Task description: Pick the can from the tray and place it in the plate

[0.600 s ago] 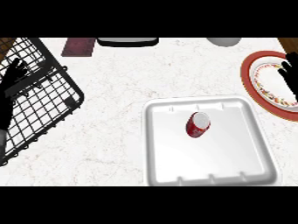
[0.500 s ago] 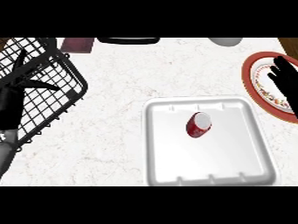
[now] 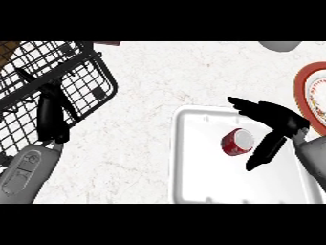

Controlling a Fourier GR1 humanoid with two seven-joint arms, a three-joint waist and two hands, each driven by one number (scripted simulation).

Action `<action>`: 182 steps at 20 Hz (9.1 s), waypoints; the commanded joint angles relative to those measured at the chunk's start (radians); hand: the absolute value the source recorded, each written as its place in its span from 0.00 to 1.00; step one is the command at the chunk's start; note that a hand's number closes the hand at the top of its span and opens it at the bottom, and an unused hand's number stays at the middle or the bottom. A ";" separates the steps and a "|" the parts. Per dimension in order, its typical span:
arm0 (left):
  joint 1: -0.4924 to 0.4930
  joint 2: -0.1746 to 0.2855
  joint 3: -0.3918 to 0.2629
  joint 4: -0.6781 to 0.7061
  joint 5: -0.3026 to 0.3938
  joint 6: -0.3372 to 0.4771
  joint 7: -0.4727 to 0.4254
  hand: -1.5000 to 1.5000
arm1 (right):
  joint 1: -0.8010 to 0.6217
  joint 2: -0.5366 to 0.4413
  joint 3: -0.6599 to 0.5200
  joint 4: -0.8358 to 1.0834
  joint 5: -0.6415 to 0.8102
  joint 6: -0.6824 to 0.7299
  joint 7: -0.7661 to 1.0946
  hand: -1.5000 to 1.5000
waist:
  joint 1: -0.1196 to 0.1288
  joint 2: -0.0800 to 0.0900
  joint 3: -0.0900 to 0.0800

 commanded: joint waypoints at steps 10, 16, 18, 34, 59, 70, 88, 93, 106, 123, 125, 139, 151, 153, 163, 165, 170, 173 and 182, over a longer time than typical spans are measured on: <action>-0.020 -0.020 -0.166 0.006 0.132 -0.368 0.051 0.50 | -0.311 0.036 0.249 0.077 0.190 0.284 0.112 0.00 | -0.033 -0.040 0.018; 0.019 0.035 -0.147 -0.025 0.202 -0.488 0.040 0.50 | -0.402 0.097 0.252 0.263 0.069 0.460 0.249 0.00 | -0.033 -0.051 0.018; 0.003 0.038 -0.138 -0.013 0.212 -0.508 0.046 0.50 | -0.459 0.148 0.263 0.328 0.023 0.513 0.313 0.00 | -0.036 -0.052 0.017; 0.009 0.078 -0.057 -0.115 0.265 -0.617 0.159 0.50 | -0.736 0.242 0.259 0.814 0.033 0.672 0.318 0.00 | -0.038 -0.054 0.021; 0.102 0.070 0.003 -0.238 0.203 -0.622 0.239 0.50 | -0.637 0.359 0.367 0.878 0.193 0.796 0.147 0.00 | -0.079 -0.064 0.020; 0.186 0.048 0.001 -0.312 0.178 -0.607 0.240 0.50 | -0.504 0.324 0.437 0.762 0.289 0.772 0.085 0.00 | -0.091 -0.067 0.021; 0.230 0.065 0.015 -0.341 0.193 -0.605 0.281 0.50 | -0.565 0.252 0.330 0.680 0.519 0.108 0.239 1.00 | -0.133 -0.100 0.021; 0.221 0.071 0.031 -0.337 0.202 -0.613 0.272 0.50 | -0.630 0.298 0.316 0.660 0.651 -0.318 0.437 1.00 | -0.125 -0.093 0.020; 0.258 0.094 0.066 -0.387 0.208 -0.636 0.277 0.50 | -0.695 0.472 0.390 0.513 0.998 -0.729 0.974 1.00 | -0.132 -0.087 0.019; 0.173 0.050 0.089 -0.297 0.168 -0.651 0.259 0.50 | -0.559 0.185 0.179 0.430 1.196 -0.787 0.856 1.00 | -0.136 -0.069 0.019; 0.221 0.050 0.079 -0.358 0.167 -0.650 0.270 0.50 | -0.515 0.145 0.138 0.423 1.200 -0.826 0.816 1.00 | -0.130 -0.072 0.020; 0.189 0.007 0.094 -0.340 0.126 -0.668 0.312 0.50 | -0.402 -0.023 -0.121 0.686 1.173 -0.989 0.430 1.00 | -0.114 -0.066 0.020; 0.153 0.001 0.120 -0.311 0.142 -0.735 0.263 0.50 | -0.381 -0.021 -0.367 1.030 0.975 -1.116 0.099 0.00 | -0.078 -0.049 0.023; 0.158 -0.012 0.116 -0.367 0.141 -0.714 0.318 0.50 | -0.387 -0.001 -0.371 1.018 0.981 -1.175 0.061 0.00 | -0.080 -0.053 0.023; 0.169 -0.030 0.115 -0.329 0.093 -0.707 0.295 0.50 | -0.366 0.012 -0.542 0.856 0.785 -1.255 -0.302 0.00 | -0.103 -0.061 0.023; 0.183 -0.008 0.136 -0.392 0.117 -0.715 0.350 0.50 | -0.346 0.054 -0.592 0.813 0.716 -1.252 -0.339 0.00 | -0.103 -0.068 0.023; 0.197 -0.011 0.151 -0.348 0.111 -0.719 0.310 0.50 | -0.279 0.084 -0.754 0.665 0.481 -1.123 -0.523 0.00 | -0.134 -0.071 0.023; 0.225 -0.020 0.145 -0.405 0.112 -0.710 0.342 0.50 | -0.209 0.081 -0.814 0.582 0.380 -1.020 -0.583 0.00 | -0.134 -0.077 0.021; 0.206 -0.037 0.163 -0.428 0.088 -0.721 0.379 0.50 | 0.149 0.046 -0.868 0.211 0.227 -0.809 -0.569 0.00 | -0.138 -0.074 0.019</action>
